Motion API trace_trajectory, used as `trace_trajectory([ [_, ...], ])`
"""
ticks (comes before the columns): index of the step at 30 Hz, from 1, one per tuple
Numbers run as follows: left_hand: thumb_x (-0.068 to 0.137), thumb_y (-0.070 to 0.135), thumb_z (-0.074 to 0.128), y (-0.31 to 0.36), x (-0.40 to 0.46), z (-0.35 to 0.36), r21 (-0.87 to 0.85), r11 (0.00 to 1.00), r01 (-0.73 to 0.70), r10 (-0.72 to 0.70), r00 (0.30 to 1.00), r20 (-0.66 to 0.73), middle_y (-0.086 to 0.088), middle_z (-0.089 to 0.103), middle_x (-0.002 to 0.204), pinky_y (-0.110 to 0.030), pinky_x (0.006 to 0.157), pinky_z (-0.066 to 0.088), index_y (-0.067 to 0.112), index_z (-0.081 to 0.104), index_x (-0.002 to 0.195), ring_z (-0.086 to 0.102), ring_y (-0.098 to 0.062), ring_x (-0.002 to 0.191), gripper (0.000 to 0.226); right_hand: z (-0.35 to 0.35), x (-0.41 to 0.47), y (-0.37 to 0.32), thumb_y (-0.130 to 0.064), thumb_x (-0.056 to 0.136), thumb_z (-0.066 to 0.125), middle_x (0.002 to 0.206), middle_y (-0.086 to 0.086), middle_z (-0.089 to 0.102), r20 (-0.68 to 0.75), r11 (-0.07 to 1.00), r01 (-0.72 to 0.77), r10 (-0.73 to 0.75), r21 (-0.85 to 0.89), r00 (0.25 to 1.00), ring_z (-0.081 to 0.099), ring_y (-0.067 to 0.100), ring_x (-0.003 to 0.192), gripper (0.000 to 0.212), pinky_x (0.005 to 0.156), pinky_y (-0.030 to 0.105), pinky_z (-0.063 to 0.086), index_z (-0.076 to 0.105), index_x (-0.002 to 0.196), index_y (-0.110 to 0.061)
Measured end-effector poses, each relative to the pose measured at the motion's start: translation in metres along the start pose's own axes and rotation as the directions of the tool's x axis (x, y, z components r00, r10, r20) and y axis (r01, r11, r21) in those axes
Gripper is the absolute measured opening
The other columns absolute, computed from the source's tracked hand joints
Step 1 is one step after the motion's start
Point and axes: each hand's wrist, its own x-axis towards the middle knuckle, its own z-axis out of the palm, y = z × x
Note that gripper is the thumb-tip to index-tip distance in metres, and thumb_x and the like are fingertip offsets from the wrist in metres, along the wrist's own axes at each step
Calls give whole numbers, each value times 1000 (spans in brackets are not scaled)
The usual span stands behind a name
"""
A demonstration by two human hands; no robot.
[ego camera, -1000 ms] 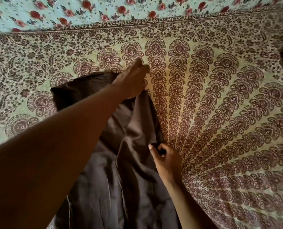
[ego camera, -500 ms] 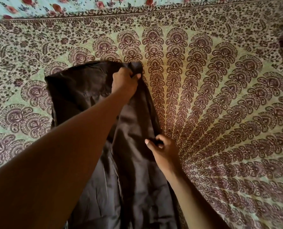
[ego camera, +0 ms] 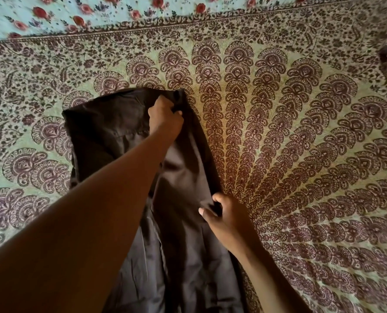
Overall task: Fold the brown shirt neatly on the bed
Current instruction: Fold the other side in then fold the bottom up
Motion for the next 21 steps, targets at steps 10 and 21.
trace_trajectory([
  [10,83,38,71,-12,-47,-38,188,982,18,-52,983,176,-14,67,120,-42,100,52,15,67,118,61,-37,117,42,-6,-15,3,-30,83,83,84,-3,69,-78,995,-81,77,-51,994,64,14,76,28,61,21,36,66,103,-21],
  [21,87,31,80,-79,-84,-52,189,981,29,-67,979,194,-5,69,107,-27,85,53,19,71,97,70,-24,99,18,-10,-54,22,-17,77,89,67,-6,61,28,984,-108,113,-145,993,56,4,57,28,50,22,41,61,80,-15],
])
